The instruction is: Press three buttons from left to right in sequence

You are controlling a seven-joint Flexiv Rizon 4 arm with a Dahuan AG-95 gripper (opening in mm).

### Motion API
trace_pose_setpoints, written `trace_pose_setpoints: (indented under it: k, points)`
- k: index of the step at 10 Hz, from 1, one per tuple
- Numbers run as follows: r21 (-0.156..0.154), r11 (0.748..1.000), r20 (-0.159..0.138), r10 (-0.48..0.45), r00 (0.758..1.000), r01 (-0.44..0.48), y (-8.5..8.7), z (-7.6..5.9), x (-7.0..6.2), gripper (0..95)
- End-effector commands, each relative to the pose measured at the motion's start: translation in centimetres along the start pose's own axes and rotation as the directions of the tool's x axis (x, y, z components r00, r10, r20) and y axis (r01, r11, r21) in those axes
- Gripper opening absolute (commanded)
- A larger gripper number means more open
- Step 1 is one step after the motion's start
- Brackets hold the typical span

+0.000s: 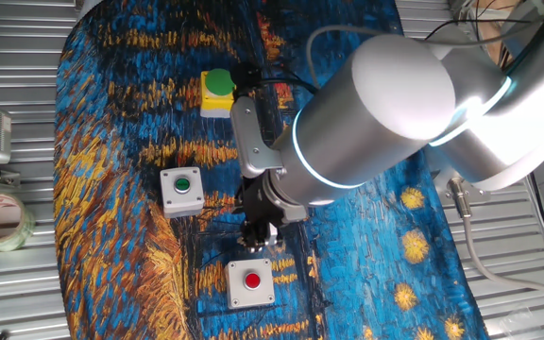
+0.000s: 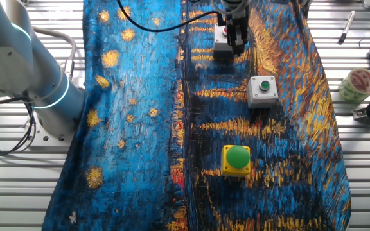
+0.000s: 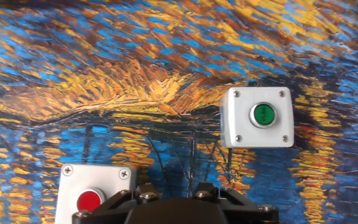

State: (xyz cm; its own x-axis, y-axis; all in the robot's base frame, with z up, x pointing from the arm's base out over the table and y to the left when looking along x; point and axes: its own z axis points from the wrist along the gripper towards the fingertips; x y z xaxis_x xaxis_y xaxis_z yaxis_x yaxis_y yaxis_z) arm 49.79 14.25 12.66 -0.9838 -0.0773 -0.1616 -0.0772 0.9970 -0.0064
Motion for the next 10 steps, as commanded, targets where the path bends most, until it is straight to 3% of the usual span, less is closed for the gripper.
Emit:
trace_pose_setpoints:
  k: [1,3,10]
  points:
    - [0.001,1.0,-0.006,-0.004,1.0,0.004,0.01,-0.06,-0.01,38.0]
    - [0.0,1.0,-0.02,0.003,1.0,-0.003,-0.01,-0.13,-0.02,38.0]
    - [-0.025,1.0,-0.009,-0.002,1.0,0.002,-0.01,-0.13,-0.02,38.0]
